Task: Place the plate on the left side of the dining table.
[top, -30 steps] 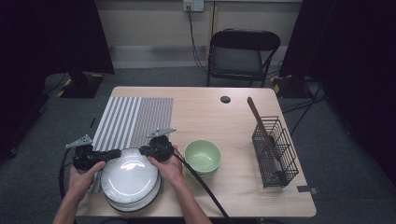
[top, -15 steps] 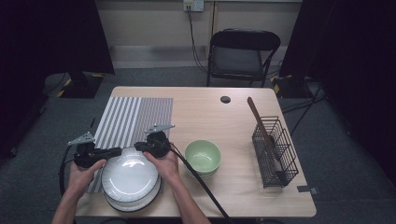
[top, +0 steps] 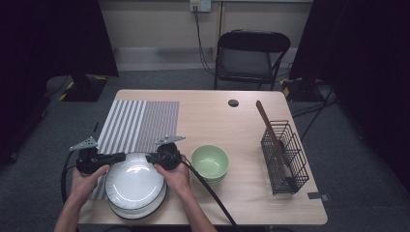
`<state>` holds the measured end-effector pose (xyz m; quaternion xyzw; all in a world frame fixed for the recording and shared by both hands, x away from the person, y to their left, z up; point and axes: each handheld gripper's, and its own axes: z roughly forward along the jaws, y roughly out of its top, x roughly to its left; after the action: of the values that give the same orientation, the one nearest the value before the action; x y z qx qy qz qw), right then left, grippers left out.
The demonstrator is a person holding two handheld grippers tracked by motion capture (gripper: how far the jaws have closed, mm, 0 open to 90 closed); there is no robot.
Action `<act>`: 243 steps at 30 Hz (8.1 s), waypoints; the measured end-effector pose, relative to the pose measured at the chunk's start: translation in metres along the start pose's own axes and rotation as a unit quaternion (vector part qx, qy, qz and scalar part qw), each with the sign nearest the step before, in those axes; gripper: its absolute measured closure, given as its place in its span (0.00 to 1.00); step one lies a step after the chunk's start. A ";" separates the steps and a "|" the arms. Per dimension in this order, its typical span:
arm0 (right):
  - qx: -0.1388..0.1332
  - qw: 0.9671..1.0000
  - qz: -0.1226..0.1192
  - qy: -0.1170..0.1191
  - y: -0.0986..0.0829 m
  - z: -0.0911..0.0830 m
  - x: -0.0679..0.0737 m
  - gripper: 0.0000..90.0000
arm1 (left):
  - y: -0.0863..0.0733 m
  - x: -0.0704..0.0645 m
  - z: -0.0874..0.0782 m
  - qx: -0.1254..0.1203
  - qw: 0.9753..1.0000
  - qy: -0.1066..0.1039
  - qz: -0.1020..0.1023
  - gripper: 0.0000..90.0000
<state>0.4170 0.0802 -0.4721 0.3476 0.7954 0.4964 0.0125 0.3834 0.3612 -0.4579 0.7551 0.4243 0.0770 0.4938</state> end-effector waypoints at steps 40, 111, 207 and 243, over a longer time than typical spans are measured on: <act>-0.023 1.000 -0.018 0.006 0.011 -0.006 -0.001 0.92 | -0.002 0.004 -0.011 -0.008 1.000 0.008 -0.010 0.95; -0.021 0.999 -0.005 -0.028 0.013 -0.003 -0.011 0.89 | 0.010 0.024 -0.012 -0.018 0.998 0.034 -0.041 0.96; -0.069 0.996 0.015 -0.048 0.026 -0.007 -0.017 0.97 | 0.012 0.019 -0.017 -0.030 0.996 0.068 -0.044 0.96; -0.071 0.995 0.013 -0.071 0.066 0.002 -0.035 0.97 | 0.054 0.047 -0.004 -0.036 0.996 0.071 -0.039 0.97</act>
<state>0.4803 0.0797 -0.4322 0.3902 0.7510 0.5255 0.0871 0.4417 0.3896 -0.4264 0.7121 0.4843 0.1267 0.4921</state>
